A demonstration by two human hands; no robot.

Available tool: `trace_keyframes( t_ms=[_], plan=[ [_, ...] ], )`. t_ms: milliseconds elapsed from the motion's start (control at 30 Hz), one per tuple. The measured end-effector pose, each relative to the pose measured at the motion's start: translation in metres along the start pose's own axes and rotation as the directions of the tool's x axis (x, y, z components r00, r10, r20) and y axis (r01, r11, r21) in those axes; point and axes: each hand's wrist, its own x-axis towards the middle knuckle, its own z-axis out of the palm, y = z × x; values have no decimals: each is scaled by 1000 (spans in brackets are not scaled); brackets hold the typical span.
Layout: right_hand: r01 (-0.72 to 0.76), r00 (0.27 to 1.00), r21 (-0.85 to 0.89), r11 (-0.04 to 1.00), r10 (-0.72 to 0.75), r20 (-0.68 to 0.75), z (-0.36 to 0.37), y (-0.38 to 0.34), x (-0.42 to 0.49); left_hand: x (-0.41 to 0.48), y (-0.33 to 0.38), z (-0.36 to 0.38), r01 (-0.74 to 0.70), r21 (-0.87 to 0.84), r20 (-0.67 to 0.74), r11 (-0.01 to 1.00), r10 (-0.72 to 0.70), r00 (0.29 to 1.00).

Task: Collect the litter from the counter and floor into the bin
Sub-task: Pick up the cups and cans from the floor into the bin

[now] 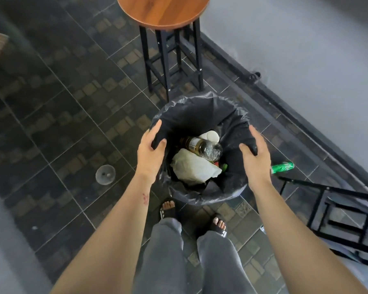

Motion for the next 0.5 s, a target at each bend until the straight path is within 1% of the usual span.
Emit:
trace_keyframes(
  t_ms=[67,233,400,500],
  plan=[
    [12,999,-11,1000,-12,41,17,26,16,7,-31,8,42,-27,-60,999,-43,997],
    [36,991,-21,999,-33,132,64,88,59,37,-107,25,101,-102,-132,990,-114,985],
    [148,971,-20,989,-142,192,130,157,107,83,-192,38,96,-183,-173,978,-128,977],
    [199,959,-40,979,-186,213,168,190,133,110,-236,39,62,-207,-218,976,-108,970]
  ],
)
